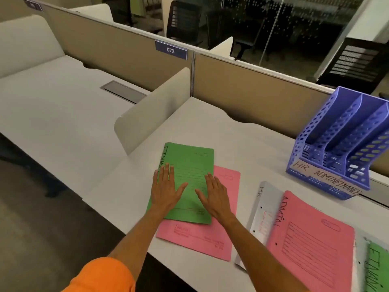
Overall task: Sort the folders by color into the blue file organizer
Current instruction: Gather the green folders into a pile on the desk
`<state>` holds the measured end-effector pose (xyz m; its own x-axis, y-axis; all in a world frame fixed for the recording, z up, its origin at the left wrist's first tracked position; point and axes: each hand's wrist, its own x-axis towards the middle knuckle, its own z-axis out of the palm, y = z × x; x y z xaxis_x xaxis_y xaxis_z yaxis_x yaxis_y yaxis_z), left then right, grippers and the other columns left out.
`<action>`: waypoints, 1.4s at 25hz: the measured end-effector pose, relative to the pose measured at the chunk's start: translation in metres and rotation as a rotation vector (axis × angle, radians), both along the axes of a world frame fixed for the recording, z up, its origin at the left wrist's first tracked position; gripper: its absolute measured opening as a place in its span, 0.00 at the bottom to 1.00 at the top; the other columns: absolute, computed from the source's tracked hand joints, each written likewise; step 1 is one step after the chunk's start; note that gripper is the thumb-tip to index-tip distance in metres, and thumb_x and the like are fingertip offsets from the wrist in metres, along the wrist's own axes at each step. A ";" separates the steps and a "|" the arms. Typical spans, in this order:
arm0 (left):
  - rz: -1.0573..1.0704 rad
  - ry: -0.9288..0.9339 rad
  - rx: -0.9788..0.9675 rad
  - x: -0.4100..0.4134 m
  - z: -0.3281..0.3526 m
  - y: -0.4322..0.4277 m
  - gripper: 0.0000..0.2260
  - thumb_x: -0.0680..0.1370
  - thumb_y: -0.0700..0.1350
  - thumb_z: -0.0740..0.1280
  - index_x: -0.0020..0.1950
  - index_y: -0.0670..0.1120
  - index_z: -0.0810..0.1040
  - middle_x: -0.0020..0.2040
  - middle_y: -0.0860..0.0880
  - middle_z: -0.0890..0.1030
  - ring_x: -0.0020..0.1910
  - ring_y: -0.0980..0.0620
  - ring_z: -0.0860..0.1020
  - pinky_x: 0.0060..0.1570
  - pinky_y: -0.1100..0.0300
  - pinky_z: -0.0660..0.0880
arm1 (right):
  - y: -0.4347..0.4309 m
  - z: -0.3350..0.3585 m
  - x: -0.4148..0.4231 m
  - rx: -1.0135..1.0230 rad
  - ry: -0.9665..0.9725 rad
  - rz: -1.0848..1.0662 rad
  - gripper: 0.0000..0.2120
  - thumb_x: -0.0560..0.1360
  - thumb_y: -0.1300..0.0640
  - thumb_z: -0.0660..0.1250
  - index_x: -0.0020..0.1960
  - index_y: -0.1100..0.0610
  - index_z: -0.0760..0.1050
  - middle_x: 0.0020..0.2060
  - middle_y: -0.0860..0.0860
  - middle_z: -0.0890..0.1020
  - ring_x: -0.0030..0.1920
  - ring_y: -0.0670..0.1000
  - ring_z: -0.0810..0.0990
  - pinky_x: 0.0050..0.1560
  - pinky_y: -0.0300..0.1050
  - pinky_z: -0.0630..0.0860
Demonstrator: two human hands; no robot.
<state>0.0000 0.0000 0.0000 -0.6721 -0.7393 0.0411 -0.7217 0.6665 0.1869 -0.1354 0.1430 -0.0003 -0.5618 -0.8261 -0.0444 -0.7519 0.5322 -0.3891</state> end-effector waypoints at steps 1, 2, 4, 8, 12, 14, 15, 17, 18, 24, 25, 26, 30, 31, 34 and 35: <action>0.019 -0.001 0.010 0.002 -0.002 -0.002 0.40 0.78 0.70 0.48 0.79 0.41 0.57 0.78 0.41 0.59 0.78 0.43 0.56 0.77 0.45 0.51 | -0.001 -0.003 0.001 0.012 -0.019 -0.003 0.36 0.78 0.34 0.49 0.78 0.55 0.51 0.77 0.52 0.55 0.77 0.54 0.54 0.75 0.52 0.54; 0.033 0.019 0.025 0.005 -0.005 -0.006 0.40 0.78 0.69 0.50 0.78 0.41 0.57 0.78 0.40 0.60 0.78 0.43 0.57 0.77 0.45 0.52 | -0.002 -0.007 0.002 0.032 -0.030 -0.002 0.36 0.78 0.35 0.50 0.78 0.55 0.50 0.77 0.52 0.55 0.77 0.54 0.54 0.74 0.52 0.54; 0.055 0.020 0.082 0.012 -0.014 -0.009 0.38 0.79 0.66 0.55 0.79 0.40 0.56 0.78 0.39 0.59 0.78 0.42 0.57 0.76 0.45 0.55 | 0.000 -0.015 0.006 0.080 -0.064 -0.003 0.35 0.79 0.37 0.53 0.78 0.55 0.50 0.77 0.53 0.55 0.76 0.55 0.54 0.74 0.53 0.56; 0.115 0.094 0.299 0.017 -0.027 -0.016 0.37 0.78 0.54 0.65 0.79 0.40 0.51 0.77 0.39 0.59 0.75 0.40 0.62 0.72 0.45 0.65 | -0.001 -0.027 0.012 0.069 -0.080 -0.002 0.32 0.78 0.45 0.62 0.75 0.59 0.57 0.76 0.56 0.58 0.75 0.55 0.58 0.73 0.49 0.57; 0.259 0.268 0.446 0.015 -0.032 -0.018 0.34 0.76 0.48 0.70 0.76 0.41 0.56 0.72 0.40 0.65 0.70 0.42 0.67 0.68 0.45 0.71 | -0.008 -0.032 0.016 -0.025 -0.197 -0.126 0.28 0.74 0.51 0.69 0.70 0.60 0.66 0.73 0.57 0.62 0.73 0.56 0.61 0.72 0.46 0.56; 0.345 0.370 0.520 0.011 -0.026 -0.020 0.30 0.75 0.43 0.72 0.72 0.40 0.62 0.67 0.41 0.68 0.66 0.42 0.71 0.65 0.48 0.73 | -0.014 -0.029 0.017 -0.124 -0.325 -0.304 0.28 0.69 0.54 0.74 0.65 0.60 0.68 0.68 0.56 0.67 0.68 0.55 0.66 0.70 0.45 0.63; 0.394 0.411 0.548 0.009 -0.021 -0.022 0.28 0.74 0.41 0.72 0.70 0.40 0.64 0.65 0.41 0.69 0.64 0.42 0.72 0.63 0.48 0.73 | -0.017 -0.029 0.015 -0.172 -0.394 -0.402 0.30 0.67 0.54 0.76 0.64 0.60 0.68 0.64 0.55 0.69 0.64 0.54 0.69 0.67 0.44 0.67; 0.488 0.471 0.592 0.006 -0.013 -0.029 0.26 0.73 0.40 0.73 0.68 0.38 0.66 0.64 0.39 0.71 0.62 0.40 0.73 0.61 0.48 0.73 | -0.024 -0.023 0.008 -0.242 -0.507 -0.550 0.33 0.64 0.53 0.79 0.64 0.61 0.69 0.59 0.53 0.71 0.59 0.53 0.72 0.62 0.45 0.72; 0.526 0.488 0.620 0.005 -0.009 -0.034 0.28 0.73 0.41 0.74 0.69 0.37 0.66 0.65 0.39 0.72 0.63 0.40 0.73 0.60 0.49 0.72 | -0.026 -0.022 0.003 -0.261 -0.549 -0.598 0.34 0.63 0.53 0.80 0.63 0.61 0.70 0.57 0.53 0.73 0.57 0.53 0.74 0.60 0.46 0.75; 0.603 0.550 0.794 0.013 -0.009 -0.064 0.28 0.67 0.50 0.80 0.63 0.42 0.78 0.56 0.43 0.83 0.51 0.44 0.83 0.54 0.51 0.80 | -0.018 -0.012 -0.012 -0.366 -0.888 -0.767 0.28 0.64 0.61 0.80 0.59 0.64 0.72 0.50 0.54 0.79 0.51 0.54 0.79 0.54 0.46 0.77; 0.617 0.599 0.843 0.015 -0.009 -0.065 0.28 0.66 0.50 0.81 0.62 0.42 0.79 0.54 0.44 0.84 0.48 0.45 0.84 0.52 0.50 0.81 | -0.015 -0.011 -0.013 -0.371 -0.931 -0.761 0.24 0.65 0.62 0.79 0.57 0.64 0.74 0.49 0.54 0.81 0.47 0.52 0.80 0.50 0.44 0.79; 0.622 0.654 0.898 0.016 -0.008 -0.065 0.27 0.65 0.48 0.81 0.61 0.42 0.79 0.52 0.45 0.84 0.46 0.46 0.84 0.52 0.50 0.81 | -0.014 -0.009 -0.013 -0.372 -0.960 -0.746 0.21 0.66 0.62 0.78 0.56 0.63 0.76 0.48 0.54 0.82 0.44 0.49 0.81 0.45 0.41 0.79; 0.591 0.819 1.027 0.009 0.002 -0.053 0.19 0.66 0.42 0.81 0.54 0.44 0.81 0.46 0.46 0.84 0.43 0.46 0.85 0.50 0.48 0.82 | -0.009 -0.008 -0.015 -0.404 -0.968 -0.728 0.19 0.68 0.63 0.77 0.57 0.62 0.77 0.49 0.54 0.84 0.44 0.50 0.84 0.42 0.42 0.81; 0.585 0.835 1.040 0.006 0.003 -0.051 0.16 0.66 0.41 0.81 0.51 0.46 0.82 0.46 0.46 0.85 0.43 0.46 0.85 0.49 0.47 0.83 | -0.007 -0.007 -0.017 -0.418 -0.967 -0.734 0.20 0.68 0.63 0.76 0.58 0.61 0.76 0.50 0.54 0.84 0.45 0.52 0.84 0.46 0.46 0.82; 0.558 0.851 1.078 -0.007 0.009 -0.038 0.14 0.67 0.41 0.80 0.48 0.49 0.81 0.45 0.46 0.85 0.42 0.45 0.86 0.48 0.46 0.83 | 0.006 -0.004 -0.030 -0.451 -0.952 -0.774 0.14 0.69 0.63 0.75 0.53 0.58 0.77 0.50 0.54 0.84 0.46 0.53 0.84 0.52 0.54 0.81; 0.544 0.849 1.090 -0.012 0.010 -0.033 0.14 0.67 0.41 0.80 0.49 0.49 0.81 0.45 0.46 0.86 0.42 0.45 0.86 0.48 0.46 0.83 | 0.012 -0.001 -0.035 -0.465 -0.942 -0.784 0.12 0.70 0.63 0.75 0.51 0.56 0.77 0.49 0.54 0.84 0.46 0.53 0.84 0.52 0.54 0.81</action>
